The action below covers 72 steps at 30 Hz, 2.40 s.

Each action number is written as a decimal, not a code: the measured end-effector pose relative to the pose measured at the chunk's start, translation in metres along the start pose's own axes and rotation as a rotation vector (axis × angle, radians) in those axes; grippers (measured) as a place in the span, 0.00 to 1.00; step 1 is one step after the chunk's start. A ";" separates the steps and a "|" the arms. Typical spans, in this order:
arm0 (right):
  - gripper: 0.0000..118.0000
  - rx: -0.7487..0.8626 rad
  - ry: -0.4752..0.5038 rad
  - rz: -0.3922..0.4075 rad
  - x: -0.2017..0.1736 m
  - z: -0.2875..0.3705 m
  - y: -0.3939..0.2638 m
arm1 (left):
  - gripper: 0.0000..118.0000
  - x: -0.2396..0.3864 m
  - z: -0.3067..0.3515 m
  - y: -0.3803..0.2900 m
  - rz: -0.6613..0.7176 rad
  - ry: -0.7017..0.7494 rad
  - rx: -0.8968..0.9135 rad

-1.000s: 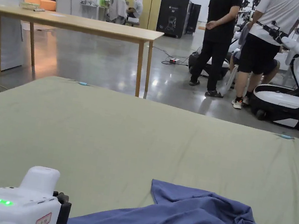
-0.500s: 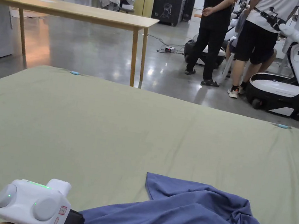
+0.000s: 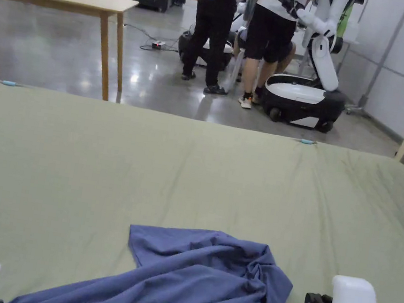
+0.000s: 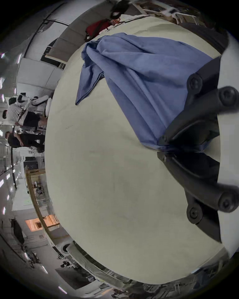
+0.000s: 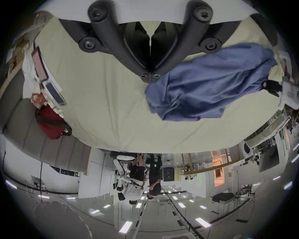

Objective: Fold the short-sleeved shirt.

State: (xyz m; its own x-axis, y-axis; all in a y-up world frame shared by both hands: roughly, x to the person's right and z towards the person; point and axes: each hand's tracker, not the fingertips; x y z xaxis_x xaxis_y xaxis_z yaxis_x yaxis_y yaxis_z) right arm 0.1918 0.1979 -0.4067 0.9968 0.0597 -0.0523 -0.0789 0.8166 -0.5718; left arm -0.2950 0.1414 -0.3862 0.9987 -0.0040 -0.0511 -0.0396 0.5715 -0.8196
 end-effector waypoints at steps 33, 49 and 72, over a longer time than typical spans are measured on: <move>0.05 -0.032 0.187 0.070 0.052 0.028 0.125 | 0.03 -0.031 0.141 0.083 0.023 0.083 0.268; 0.05 0.196 0.058 0.127 0.066 0.155 0.242 | 0.03 0.004 0.274 0.202 -0.016 0.126 0.545; 0.05 0.249 -0.089 0.105 0.078 0.006 0.398 | 0.03 0.048 0.191 0.396 0.016 0.246 0.613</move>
State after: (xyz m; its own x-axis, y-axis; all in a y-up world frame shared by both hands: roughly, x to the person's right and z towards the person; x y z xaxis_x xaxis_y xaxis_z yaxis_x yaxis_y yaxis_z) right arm 0.2382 0.5312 -0.6338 0.9810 0.1928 -0.0222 -0.1884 0.9186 -0.3475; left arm -0.2569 0.5244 -0.6037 0.9587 -0.1374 -0.2489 0.0437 0.9363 -0.3484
